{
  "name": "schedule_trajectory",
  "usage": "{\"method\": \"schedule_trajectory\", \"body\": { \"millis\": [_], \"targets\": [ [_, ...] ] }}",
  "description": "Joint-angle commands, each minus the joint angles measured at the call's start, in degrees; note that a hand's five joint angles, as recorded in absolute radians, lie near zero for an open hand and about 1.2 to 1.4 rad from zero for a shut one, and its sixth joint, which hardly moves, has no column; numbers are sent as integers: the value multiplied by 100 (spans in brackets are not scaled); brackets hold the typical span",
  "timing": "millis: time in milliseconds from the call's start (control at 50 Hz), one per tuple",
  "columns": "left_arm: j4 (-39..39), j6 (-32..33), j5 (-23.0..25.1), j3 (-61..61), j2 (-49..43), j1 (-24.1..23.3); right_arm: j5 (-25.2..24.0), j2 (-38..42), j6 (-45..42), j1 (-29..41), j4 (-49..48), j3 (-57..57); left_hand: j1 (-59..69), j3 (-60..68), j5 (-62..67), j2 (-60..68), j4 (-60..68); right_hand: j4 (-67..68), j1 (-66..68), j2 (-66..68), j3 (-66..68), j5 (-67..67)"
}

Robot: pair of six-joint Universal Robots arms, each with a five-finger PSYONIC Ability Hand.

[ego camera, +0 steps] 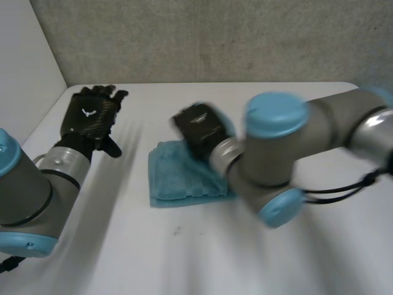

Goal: Fold the laundry

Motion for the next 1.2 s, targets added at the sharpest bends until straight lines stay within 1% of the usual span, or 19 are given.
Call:
{"method": "schedule_trajectory", "body": {
  "millis": [20, 40, 60, 120, 160, 200, 220, 280, 300, 360, 440, 580, 660, 740, 800, 960, 1020, 1120, 1200],
  "targets": [
    [-9, -30, -138, 67, 237, 177, -74, 863, -239, 668, 78, -426, -117, -227, -265, -159, -175, 377, 1971, 540, 443, 618],
    [-27, -47, -129, 93, 237, 195, -4, 820, -256, 651, 78, -444, -117, -227, -265, -159, -175, -1930, -336, -1766, -1863, -1688],
    [-36, -65, -120, 129, 237, 186, 58, 776, -248, 642, 69, -453, -117, -227, -265, -159, -175, -3035, -1441, -2871, -2968, -2794],
    [-149, -144, -94, 322, 167, 151, 417, 322, -134, 572, 60, -392, -95, -205, -243, -138, -153, -5226, -3632, -5062, -5159, -4985],
    [-203, -162, -94, 401, 149, 133, 620, 74, -2, 484, 60, -330, -95, -205, -243, -138, -153, -5735, -4141, -5571, -5668, -5494],
    [-352, -232, -41, 586, 79, 81, 822, -233, 234, 169, 69, -182, -78, -189, -226, -121, -136, -5830, -4236, -5666, -5763, -5589],
    [-761, -502, 159, 1021, -269, -76, 867, -322, 314, 37, 77, -102, -78, -189, -226, -121, -136, -5830, -4236, -5666, -5763, -5589],
    [-888, -610, 223, 1166, -396, -157, 858, -480, 586, -324, 130, 187, -78, -189, -226, -121, -136, -5830, -4236, -5666, -5763, -5589],
    [-1123, -828, 292, 1453, -640, -331, 841, -490, 622, -369, 148, 241, -78, -189, -226, -121, -136, -5830, -4236, -5666, -5763, -5589],
    [-1852, -1452, 311, 2210, -1395, -736, 648, -481, 745, -492, 340, 312, 6, -105, -143, -37, -53, -5830, -4236, -5666, -5763, -5589],
    [-2267, -1760, 276, 2457, -1836, -798, 261, -323, 894, -659, 631, 277, 6, -104, -142, -37, -52, -5830, -4236, -5666, -5763, -5589],
    [-2523, -1770, 65, 2362, -2180, -807, -257, 537, 1220, -861, 981, -127, 6, -104, -142, -37, -52, -5830, -4236, -5666, -5763, -5589],
    [-2532, -1691, -76, 2142, -2215, -789, -241, 863, 1097, -984, 1368, -460, -11, -121, -159, -53, -69, -5830, -4236, -5666, -5763, -5589],
    [-2514, -1498, -85, 2019, -2163, -772, -267, 882, 1036, -1019, 1685, -707, -44, -155, -193, -87, -103, -5830, -4236, -5666, -5763, -5589],
    [-2505, -1094, -85, 1983, -1944, -763, -302, 776, 1035, -1055, 1774, -778, -78, -188, -226, -121, -136, -5830, -4236, -5666, -5763, -5589],
    [-2514, -733, -76, 2317, -942, -825, -179, -365, 1123, -1160, 1739, -690, -95, -205, -243, -138, -153, -5830, -4236, -5666, -5763, -5589],
    [-2628, -759, -85, 2615, -573, -790, 119, -1007, 1202, -1379, 1686, -541, -117, -227, -265, -159, -175, -5830, -4236, -5666, -5763, -5589],
    [-3592, -1013, -435, 3335, 51, -579, 979, -2105, 1142, -1862, 1686, -51, -117, -227, -265, -159, -175, -5830, -4236, -5666, -5763, -5589],
    [-4245, -1287, -463, 3548, 201, -429, 1069, -2536, 1106, -2144, 1668, 441, -117, -227, -265, -159, -175, -5830, -4236, -5666, -5763, -5589]
  ]
}}
